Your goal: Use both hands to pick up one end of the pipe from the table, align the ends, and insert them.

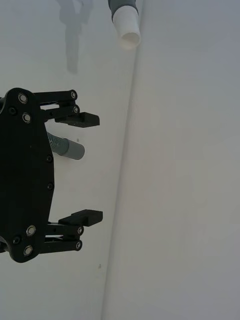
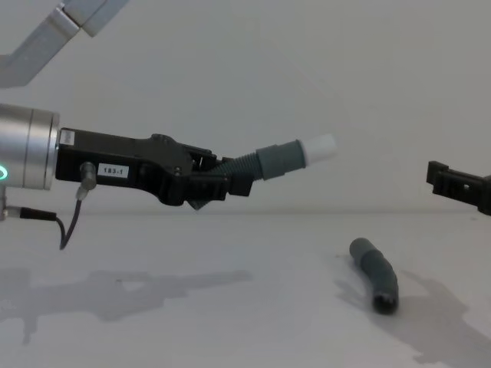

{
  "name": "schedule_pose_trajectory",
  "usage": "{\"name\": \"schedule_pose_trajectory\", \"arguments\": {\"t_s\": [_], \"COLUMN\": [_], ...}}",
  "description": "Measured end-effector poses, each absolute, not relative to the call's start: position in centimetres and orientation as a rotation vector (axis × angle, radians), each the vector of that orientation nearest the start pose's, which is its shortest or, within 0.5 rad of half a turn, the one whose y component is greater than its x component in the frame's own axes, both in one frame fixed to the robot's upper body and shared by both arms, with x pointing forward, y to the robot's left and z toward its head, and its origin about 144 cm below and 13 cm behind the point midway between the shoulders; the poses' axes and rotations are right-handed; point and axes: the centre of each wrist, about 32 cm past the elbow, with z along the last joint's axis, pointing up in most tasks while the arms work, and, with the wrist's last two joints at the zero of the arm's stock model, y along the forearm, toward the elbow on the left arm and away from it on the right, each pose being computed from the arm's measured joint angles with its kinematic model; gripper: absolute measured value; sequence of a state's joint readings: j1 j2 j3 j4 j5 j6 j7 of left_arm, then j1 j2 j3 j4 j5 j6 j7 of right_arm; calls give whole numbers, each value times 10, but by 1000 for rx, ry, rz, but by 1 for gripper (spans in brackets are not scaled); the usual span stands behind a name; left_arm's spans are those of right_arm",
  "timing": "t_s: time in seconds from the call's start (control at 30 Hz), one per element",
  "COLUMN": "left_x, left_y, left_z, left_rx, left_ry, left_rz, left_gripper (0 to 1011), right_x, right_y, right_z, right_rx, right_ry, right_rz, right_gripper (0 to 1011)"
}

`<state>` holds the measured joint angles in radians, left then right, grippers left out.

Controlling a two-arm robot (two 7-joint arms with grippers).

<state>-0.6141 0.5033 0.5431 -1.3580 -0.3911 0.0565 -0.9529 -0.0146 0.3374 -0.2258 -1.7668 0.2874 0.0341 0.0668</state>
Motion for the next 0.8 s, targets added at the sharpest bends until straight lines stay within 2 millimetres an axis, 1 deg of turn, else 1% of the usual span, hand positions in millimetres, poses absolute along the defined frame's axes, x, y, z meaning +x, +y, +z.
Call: {"name": "schedule_pose_trajectory", "arguments": {"t_s": [0.2, 0.4, 0.8], "left_x": [586, 586, 586], "left_y": [260, 260, 260], "left_z": [1271, 1271, 1271], "left_rx": [234, 234, 234], "left_ry": [-209, -210, -210], "left_rz": [293, 293, 292], "left_gripper": [306, 306, 306], "right_x": [443, 445, 454], "right_y": [-237, -235, -224], "right_z": [1189, 1195, 1216], "right_rx": [21, -9, -135], "right_ry": [-69, -41, 61], "right_rz": [-1232, -1248, -1272], "right_gripper": [1000, 1000, 1000]}}
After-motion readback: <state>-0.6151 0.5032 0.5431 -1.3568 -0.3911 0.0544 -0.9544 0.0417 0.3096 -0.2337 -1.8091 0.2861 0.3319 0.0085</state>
